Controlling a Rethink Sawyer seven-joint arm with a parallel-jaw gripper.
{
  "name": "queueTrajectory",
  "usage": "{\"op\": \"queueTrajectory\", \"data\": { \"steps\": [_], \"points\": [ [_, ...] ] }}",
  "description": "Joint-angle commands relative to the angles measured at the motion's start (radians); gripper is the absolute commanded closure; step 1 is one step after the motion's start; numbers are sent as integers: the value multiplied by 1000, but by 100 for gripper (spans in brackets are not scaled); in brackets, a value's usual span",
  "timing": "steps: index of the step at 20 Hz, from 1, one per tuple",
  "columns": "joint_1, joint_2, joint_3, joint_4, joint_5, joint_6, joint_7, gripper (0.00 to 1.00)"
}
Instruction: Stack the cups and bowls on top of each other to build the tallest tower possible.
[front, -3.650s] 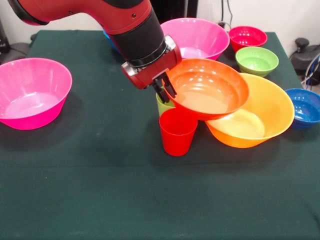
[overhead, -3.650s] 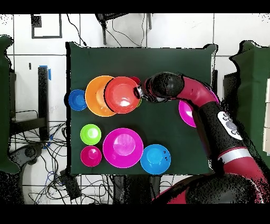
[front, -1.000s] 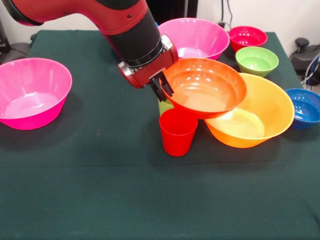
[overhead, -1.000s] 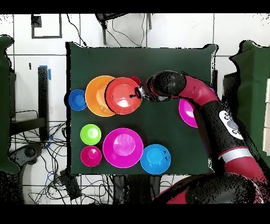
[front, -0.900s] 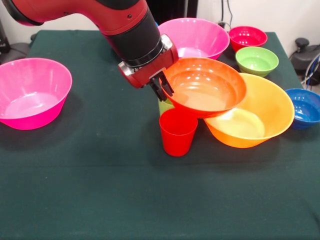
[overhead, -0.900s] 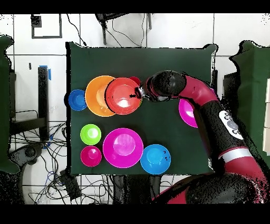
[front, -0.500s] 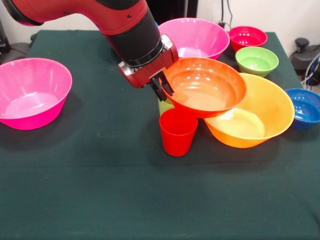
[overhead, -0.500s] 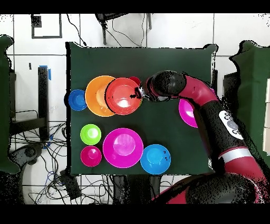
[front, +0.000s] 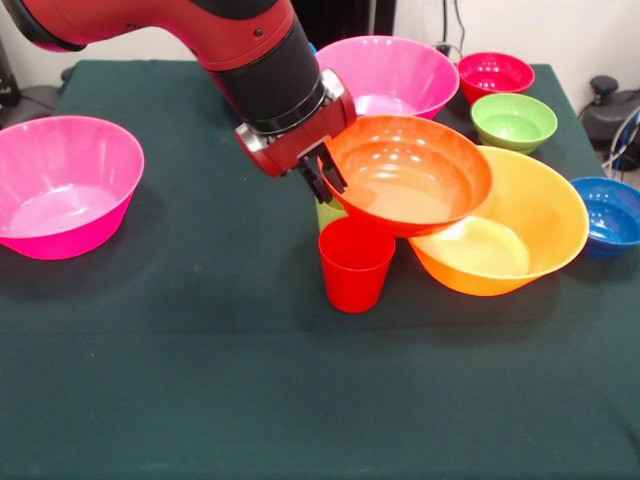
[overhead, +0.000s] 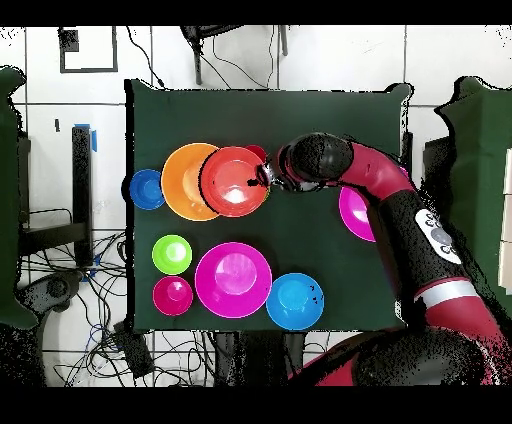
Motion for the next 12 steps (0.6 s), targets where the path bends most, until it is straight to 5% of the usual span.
{"op": "queueTrajectory", "data": {
  "steps": [1, 12],
  "points": [
    [9, 31, -43, -78, -84, 17, -58, 100],
    [7, 36, -43, -87, -86, 16, -63, 100]
  ]
}}
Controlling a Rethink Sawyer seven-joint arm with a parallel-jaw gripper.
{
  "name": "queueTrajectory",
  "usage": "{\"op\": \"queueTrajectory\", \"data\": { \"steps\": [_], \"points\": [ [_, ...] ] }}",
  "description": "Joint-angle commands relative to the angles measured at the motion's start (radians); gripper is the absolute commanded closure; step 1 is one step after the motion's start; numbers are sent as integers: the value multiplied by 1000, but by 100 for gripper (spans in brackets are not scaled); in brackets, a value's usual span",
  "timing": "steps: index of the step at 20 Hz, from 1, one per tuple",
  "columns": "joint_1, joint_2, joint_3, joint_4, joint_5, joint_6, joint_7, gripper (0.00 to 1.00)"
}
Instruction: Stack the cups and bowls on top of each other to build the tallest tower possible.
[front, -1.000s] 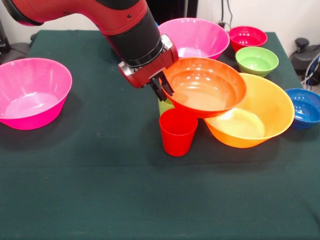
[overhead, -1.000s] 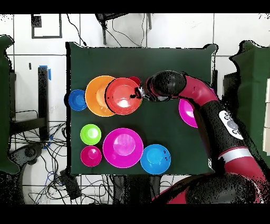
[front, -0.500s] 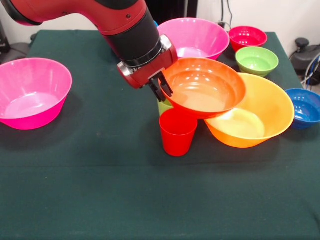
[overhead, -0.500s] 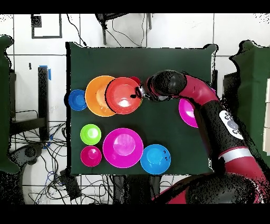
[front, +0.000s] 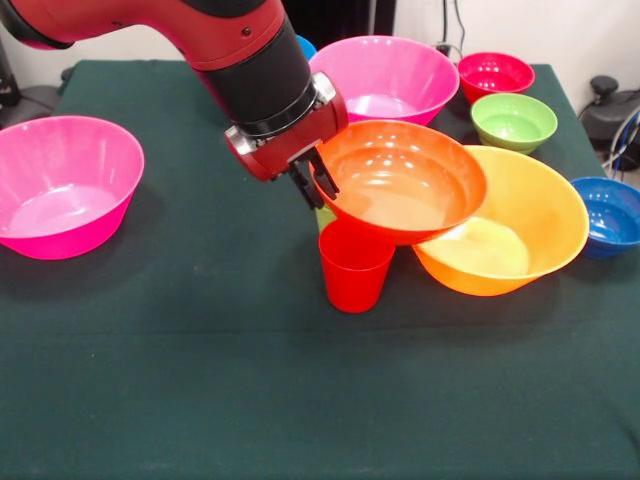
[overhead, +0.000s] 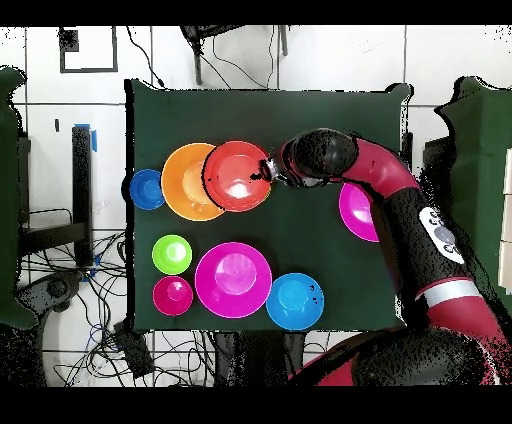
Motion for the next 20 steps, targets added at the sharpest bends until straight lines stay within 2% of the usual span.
{"op": "queueTrajectory", "data": {
  "steps": [1, 10, 20],
  "points": [
    [6, 38, -44, -60, -86, 19, -66, 100],
    [23, 60, -66, -71, -95, 131, -94, 100],
    [23, 69, -80, -58, -112, 159, -106, 100]
  ]
}}
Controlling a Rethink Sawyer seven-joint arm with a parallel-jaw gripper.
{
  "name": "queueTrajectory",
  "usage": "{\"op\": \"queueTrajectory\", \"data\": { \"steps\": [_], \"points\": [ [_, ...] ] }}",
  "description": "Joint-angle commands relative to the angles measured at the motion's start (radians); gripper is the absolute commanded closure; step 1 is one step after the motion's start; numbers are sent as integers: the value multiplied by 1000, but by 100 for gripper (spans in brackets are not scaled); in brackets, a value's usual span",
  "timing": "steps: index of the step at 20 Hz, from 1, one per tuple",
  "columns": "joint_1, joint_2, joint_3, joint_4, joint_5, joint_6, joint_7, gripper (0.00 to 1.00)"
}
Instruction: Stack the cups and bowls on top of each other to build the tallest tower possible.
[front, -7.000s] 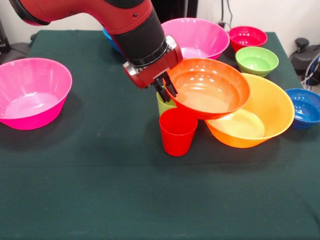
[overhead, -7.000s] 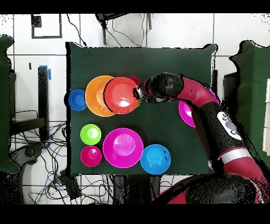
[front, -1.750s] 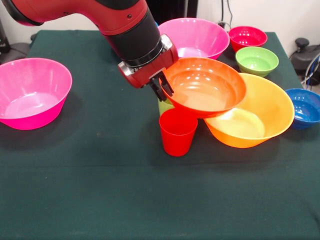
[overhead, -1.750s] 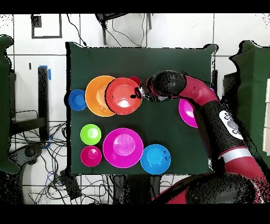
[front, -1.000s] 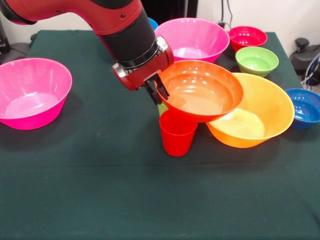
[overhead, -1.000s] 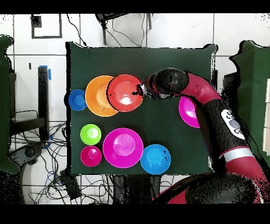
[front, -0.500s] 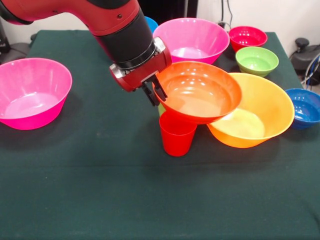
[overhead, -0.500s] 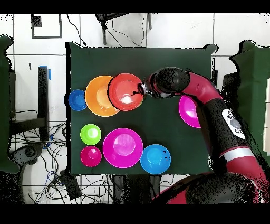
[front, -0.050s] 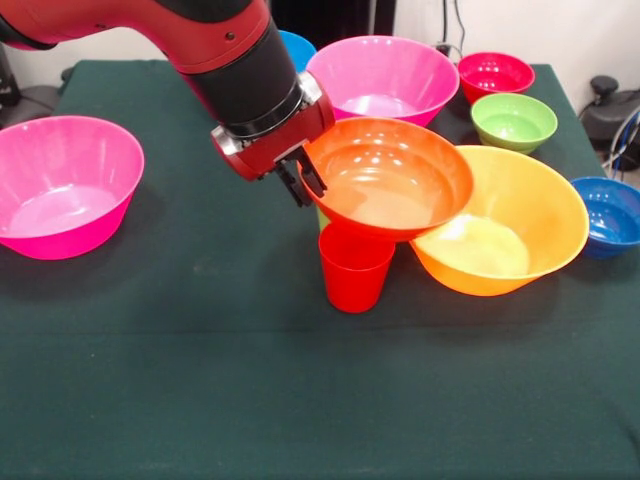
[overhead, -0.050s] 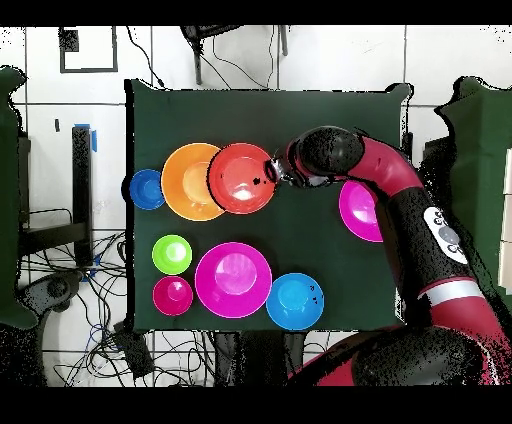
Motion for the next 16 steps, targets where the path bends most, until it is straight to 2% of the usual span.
{"op": "queueTrajectory", "data": {
  "steps": [1, 7, 16],
  "points": [
    [22, 62, -64, -28, -112, 96, -106, 100],
    [6, 59, -46, 1, -104, 42, -101, 100],
    [-19, 61, -5, 27, -92, -89, -83, 100]
  ]
}}
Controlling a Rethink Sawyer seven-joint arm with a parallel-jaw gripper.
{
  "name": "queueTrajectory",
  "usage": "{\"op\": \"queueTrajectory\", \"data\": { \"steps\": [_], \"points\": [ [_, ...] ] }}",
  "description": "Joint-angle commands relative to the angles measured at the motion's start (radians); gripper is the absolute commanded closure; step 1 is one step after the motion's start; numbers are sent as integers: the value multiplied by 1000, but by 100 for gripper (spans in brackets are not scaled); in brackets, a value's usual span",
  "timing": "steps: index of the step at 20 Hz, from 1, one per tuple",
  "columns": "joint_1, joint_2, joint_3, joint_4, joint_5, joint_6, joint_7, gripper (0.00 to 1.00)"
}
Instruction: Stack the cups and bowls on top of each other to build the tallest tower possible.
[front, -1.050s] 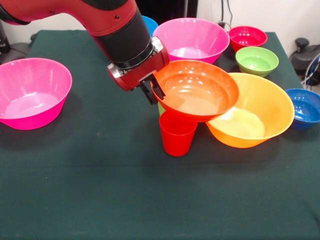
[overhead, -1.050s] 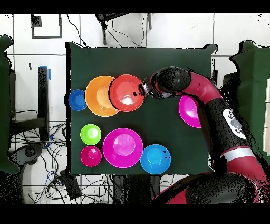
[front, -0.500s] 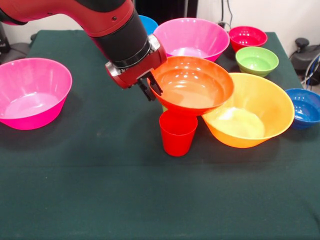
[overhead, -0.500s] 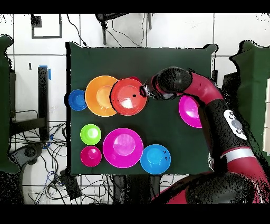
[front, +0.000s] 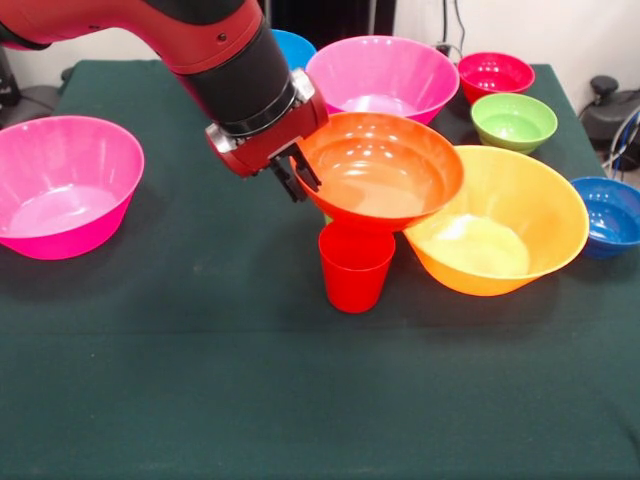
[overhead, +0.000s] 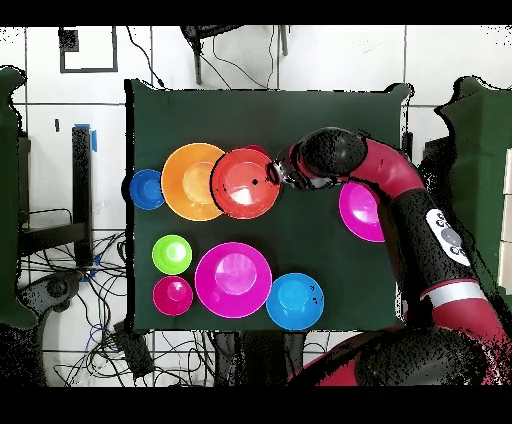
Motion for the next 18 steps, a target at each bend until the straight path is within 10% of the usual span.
{"op": "queueTrajectory", "data": {
  "steps": [1, 18],
  "points": [
    [-10, 56, -2, 26, -92, -104, -81, 100],
    [-25, 61, 50, 46, -59, -169, -70, 100]
  ]
}}
